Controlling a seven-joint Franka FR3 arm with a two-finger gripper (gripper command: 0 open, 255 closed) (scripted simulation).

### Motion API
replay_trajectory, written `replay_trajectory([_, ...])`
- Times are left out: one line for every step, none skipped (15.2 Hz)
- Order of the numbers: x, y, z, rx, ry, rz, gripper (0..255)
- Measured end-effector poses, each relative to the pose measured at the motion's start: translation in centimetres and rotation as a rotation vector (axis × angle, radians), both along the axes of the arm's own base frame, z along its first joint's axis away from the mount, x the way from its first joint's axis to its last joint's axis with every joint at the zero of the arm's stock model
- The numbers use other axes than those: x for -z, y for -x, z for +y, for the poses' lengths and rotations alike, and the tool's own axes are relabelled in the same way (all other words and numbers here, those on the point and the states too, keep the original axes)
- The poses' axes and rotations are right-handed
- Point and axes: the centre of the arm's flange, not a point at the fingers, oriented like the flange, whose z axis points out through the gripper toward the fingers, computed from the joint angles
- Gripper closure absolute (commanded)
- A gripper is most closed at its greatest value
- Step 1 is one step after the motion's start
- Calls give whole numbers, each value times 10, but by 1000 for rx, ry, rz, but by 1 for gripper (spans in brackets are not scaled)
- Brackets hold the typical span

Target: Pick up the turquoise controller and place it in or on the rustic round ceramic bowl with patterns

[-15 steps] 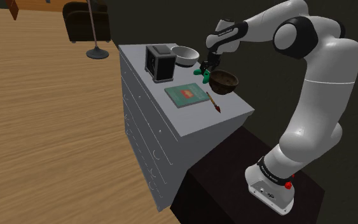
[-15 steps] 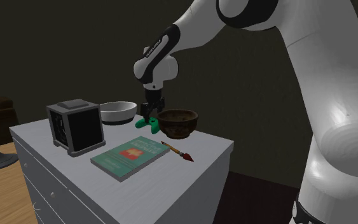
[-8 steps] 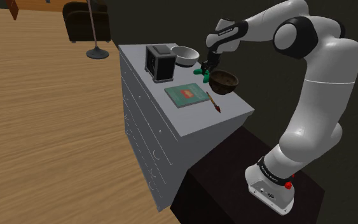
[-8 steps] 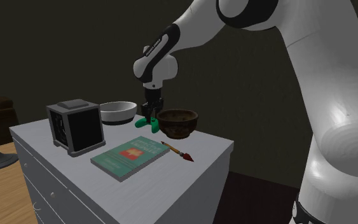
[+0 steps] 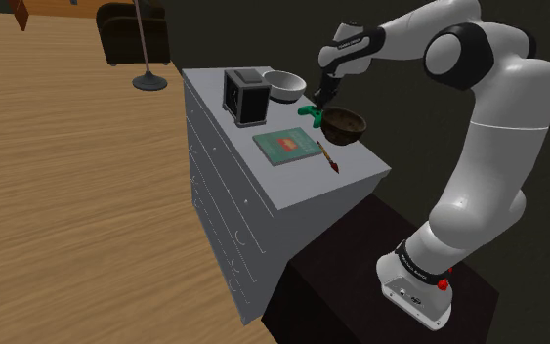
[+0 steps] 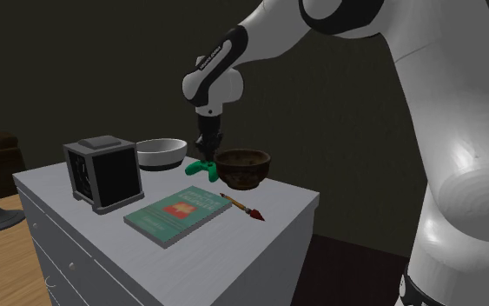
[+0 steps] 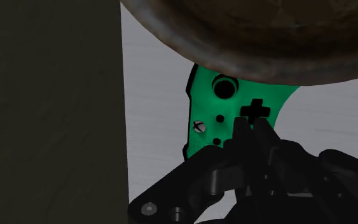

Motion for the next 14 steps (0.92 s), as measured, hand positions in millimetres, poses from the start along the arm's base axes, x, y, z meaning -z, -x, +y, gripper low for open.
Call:
replay_trajectory([-6, -1, 0, 0, 0, 1, 255])
replay_trajectory([-11, 0, 1, 0, 0, 1, 255])
replay_trajectory([-11, 0, 1, 0, 0, 0, 0])
replay_trajectory([-11, 0, 1, 0, 0, 0, 0])
replay_trajectory([-12, -6, -13, 0, -41, 3, 0])
replay_trajectory([-11, -10, -38, 3, -132, 9, 0])
replay_trajectory([-10, -20, -66, 7, -242, 12, 0])
replay_trajectory([-11, -31, -76, -18, -358, 24, 0])
replay_trajectory([-9, -46, -70, -55, -412, 20, 0])
replay_trajectory([-8, -52, -68, -72, -431, 7, 0])
replay_trajectory([-9, -55, -67, -75, -438, -6, 0])
replay_trajectory([-4, -51, -66, -82, -444, 4, 0])
replay_trajectory([2, -52, -66, -76, -449, 4, 0])
replay_trajectory([2, -54, -65, -74, -449, -3, 0])
